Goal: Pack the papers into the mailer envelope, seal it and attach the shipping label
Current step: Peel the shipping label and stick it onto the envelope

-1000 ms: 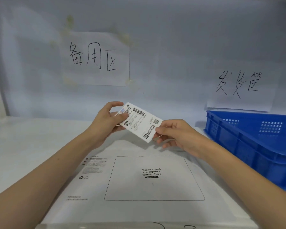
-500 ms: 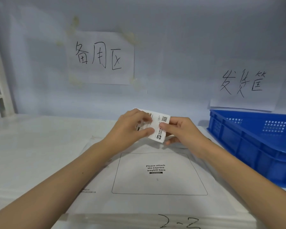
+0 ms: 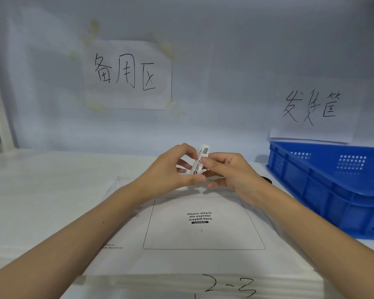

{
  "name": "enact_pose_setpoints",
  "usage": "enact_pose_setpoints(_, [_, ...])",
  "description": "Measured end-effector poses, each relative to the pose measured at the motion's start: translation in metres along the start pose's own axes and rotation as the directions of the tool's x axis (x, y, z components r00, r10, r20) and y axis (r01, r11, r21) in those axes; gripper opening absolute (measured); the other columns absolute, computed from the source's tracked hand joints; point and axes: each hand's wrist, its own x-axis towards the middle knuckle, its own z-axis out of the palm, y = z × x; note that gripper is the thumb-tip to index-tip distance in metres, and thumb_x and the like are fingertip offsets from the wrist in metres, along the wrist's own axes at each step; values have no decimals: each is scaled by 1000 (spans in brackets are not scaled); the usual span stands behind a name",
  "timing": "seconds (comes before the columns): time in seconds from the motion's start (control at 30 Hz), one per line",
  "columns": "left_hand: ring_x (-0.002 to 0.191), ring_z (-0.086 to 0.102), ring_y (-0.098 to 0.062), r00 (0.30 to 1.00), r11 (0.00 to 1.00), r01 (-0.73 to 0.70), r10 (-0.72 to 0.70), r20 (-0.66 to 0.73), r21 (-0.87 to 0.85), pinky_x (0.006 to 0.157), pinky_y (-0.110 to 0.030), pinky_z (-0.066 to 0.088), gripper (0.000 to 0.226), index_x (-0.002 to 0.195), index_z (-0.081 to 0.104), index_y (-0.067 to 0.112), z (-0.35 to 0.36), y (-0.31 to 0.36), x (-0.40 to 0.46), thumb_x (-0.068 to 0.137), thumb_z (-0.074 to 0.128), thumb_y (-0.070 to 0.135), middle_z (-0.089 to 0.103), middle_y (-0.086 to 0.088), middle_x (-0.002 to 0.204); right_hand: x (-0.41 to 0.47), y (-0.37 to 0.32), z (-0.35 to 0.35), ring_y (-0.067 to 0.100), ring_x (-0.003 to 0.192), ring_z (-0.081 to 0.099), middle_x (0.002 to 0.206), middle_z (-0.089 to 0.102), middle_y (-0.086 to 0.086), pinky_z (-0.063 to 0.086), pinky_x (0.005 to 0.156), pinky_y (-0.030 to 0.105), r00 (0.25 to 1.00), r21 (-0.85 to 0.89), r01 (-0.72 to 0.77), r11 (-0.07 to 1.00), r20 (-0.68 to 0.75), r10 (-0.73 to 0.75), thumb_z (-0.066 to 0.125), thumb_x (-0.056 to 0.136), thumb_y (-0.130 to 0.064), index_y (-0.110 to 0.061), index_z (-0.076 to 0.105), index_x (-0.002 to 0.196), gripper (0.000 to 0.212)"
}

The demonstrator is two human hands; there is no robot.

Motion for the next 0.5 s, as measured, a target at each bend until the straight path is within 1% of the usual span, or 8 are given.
enact_pose_setpoints(0.13, [94,66,-14,1000,999,2,-2,-4,-33,88,-31,56,34,105,61,25,0,0,-1,79,83,26,61,9,115,-1,-1,0,33,97,71,102,75,16,57,78,40,1000,13,-6,1000,1,6,67,90,-26,-6,70,110,28])
enact_pose_setpoints(0.23, [93,65,-17,1000,998,6,-6,-1,-64,87,-31,57,33,106,64,24,-1,0,-1,79,83,23,62,8,116,-2,-2,1,30,97,72,103,75,14,59,71,32,1000,10,-11,1000,5,11,68,89,-20,-7,70,112,26])
enact_pose_setpoints(0.3, [94,66,-16,1000,998,4,-3,17,-66,88,-30,57,35,108,65,27,-1,0,-1,78,83,23,63,11,116,-2,-3,1,30,98,72,104,75,13,57,67,28,1000,10,-8,1000,7,8,68,89,-19,-6,70,112,26])
enact_pose_setpoints(0.4, [96,66,-10,999,996,15,-12,38,-88,90,-25,56,38,112,67,31,-1,1,-1,78,83,24,64,15,118,-2,-3,-1,31,98,71,104,75,12,58,68,30,1000,10,-9,1000,-8,9,67,90,-23,-7,71,111,27])
enact_pose_setpoints(0.5, [97,67,-8,1000,996,12,-10,27,-83,90,-22,54,39,118,68,29,-1,1,0,81,80,24,64,13,121,0,-1,-3,32,99,70,105,75,10,58,65,30,999,13,-14,1000,-30,14,64,92,-24,-10,71,113,26])
